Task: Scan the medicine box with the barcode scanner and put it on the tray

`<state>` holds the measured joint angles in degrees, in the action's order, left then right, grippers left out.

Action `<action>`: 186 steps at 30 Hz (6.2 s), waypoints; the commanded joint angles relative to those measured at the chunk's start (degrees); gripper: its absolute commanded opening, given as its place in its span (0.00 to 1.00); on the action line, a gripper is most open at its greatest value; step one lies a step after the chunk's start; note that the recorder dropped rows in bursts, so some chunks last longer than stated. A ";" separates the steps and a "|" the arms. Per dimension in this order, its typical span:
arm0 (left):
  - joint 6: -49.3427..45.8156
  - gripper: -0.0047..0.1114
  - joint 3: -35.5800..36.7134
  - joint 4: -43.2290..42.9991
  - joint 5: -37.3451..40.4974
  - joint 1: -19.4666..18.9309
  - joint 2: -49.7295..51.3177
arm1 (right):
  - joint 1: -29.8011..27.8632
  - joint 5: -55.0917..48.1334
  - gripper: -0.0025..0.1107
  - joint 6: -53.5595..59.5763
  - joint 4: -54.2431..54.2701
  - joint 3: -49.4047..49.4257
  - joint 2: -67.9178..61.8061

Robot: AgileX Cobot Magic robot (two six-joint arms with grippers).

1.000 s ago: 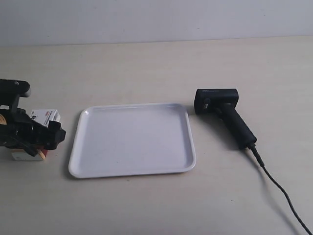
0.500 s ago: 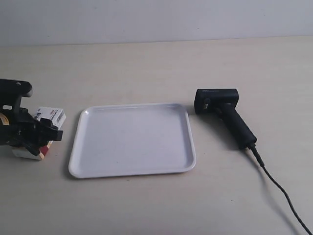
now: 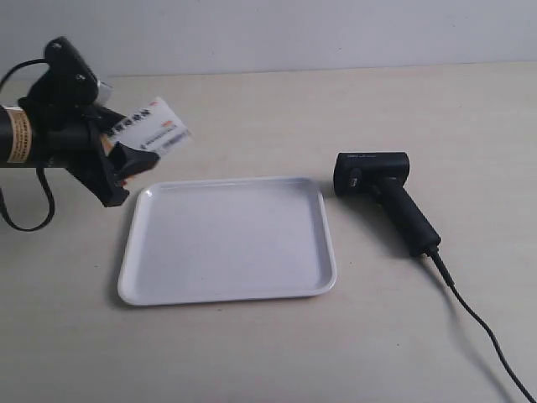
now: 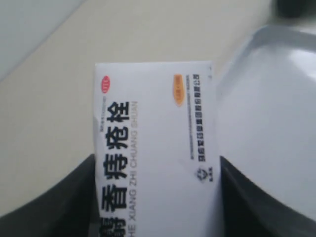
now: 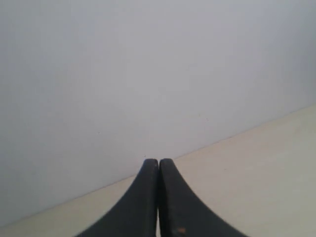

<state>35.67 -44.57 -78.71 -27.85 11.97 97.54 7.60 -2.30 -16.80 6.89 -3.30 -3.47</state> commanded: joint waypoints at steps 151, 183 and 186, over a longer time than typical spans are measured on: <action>46.65 0.06 40.38 -2.69 27.85 7.33 -89.53 | 17.10 4.73 0.02 23.75 3.59 -17.63 -39.14; 21.81 0.06 44.57 26.83 29.54 -10.48 -97.54 | 17.10 4.97 0.02 23.75 3.59 -17.63 -39.14; 1.87 0.06 44.57 44.88 29.68 -10.48 -97.54 | 17.10 4.97 0.02 23.75 3.59 -17.63 -39.14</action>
<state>54.14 -0.17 -50.42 0.92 1.61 0.37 24.58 1.98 6.85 10.51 -21.05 -42.84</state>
